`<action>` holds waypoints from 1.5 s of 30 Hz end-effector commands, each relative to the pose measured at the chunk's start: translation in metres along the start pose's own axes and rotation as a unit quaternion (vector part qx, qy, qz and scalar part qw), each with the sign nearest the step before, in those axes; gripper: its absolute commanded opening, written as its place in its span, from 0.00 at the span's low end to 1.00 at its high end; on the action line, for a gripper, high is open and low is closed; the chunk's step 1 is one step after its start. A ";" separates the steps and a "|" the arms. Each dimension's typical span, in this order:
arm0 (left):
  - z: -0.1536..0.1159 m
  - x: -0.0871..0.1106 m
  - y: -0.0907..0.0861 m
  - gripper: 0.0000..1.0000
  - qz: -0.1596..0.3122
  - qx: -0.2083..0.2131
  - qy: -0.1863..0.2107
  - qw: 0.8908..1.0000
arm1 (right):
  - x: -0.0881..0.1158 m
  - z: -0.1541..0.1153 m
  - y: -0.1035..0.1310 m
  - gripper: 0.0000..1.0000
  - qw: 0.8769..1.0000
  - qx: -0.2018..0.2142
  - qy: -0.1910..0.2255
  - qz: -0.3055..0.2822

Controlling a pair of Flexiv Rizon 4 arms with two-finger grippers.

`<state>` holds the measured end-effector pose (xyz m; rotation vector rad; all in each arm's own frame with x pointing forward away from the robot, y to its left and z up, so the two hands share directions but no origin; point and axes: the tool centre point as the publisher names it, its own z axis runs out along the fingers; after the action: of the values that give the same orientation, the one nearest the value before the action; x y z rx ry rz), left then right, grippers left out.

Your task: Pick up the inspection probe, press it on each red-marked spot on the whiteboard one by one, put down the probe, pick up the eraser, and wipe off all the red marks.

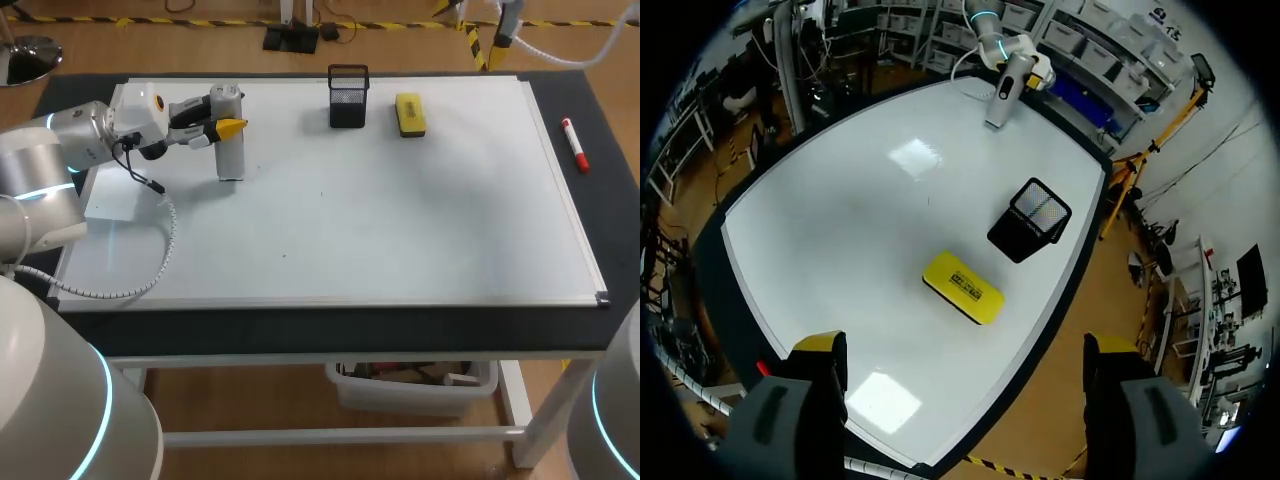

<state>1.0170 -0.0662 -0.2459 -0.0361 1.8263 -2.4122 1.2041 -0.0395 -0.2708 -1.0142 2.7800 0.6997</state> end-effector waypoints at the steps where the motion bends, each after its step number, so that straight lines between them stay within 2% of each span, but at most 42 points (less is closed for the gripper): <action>1: 0.029 -0.009 -0.011 0.00 0.009 -0.007 0.016 1.000 | 0.000 -0.002 0.001 1.00 1.000 0.002 0.002 -0.001; 12: 0.100 -0.039 -0.036 0.00 0.033 -0.009 0.060 0.998 | 0.000 -0.002 0.001 1.00 1.000 0.002 0.002 -0.001; 17: 0.131 -0.055 -0.041 0.00 0.036 -0.005 0.074 0.997 | 0.000 -0.002 0.001 1.00 1.000 0.002 0.002 -0.001; 20: 0.150 -0.066 -0.042 0.00 0.033 0.005 0.080 0.996 | 0.000 -0.002 0.001 1.00 1.000 0.002 0.002 -0.001; 27: 0.188 -0.079 -0.039 0.00 0.033 0.026 0.092 0.995 | 0.000 -0.002 0.001 1.00 1.000 0.002 0.002 -0.001; 39: 0.228 -0.100 -0.038 0.00 0.050 0.051 0.105 0.992 | 0.000 -0.002 0.001 1.00 1.000 0.002 0.002 -0.001; 45: 0.241 -0.109 -0.029 0.00 0.050 0.054 0.109 0.991 | 0.000 -0.002 0.001 1.00 1.000 0.002 0.002 -0.001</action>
<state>1.1320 -0.2700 -0.1409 0.2472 1.7347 -2.4820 1.2038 -0.0397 -0.2708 -1.0133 2.7790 0.6990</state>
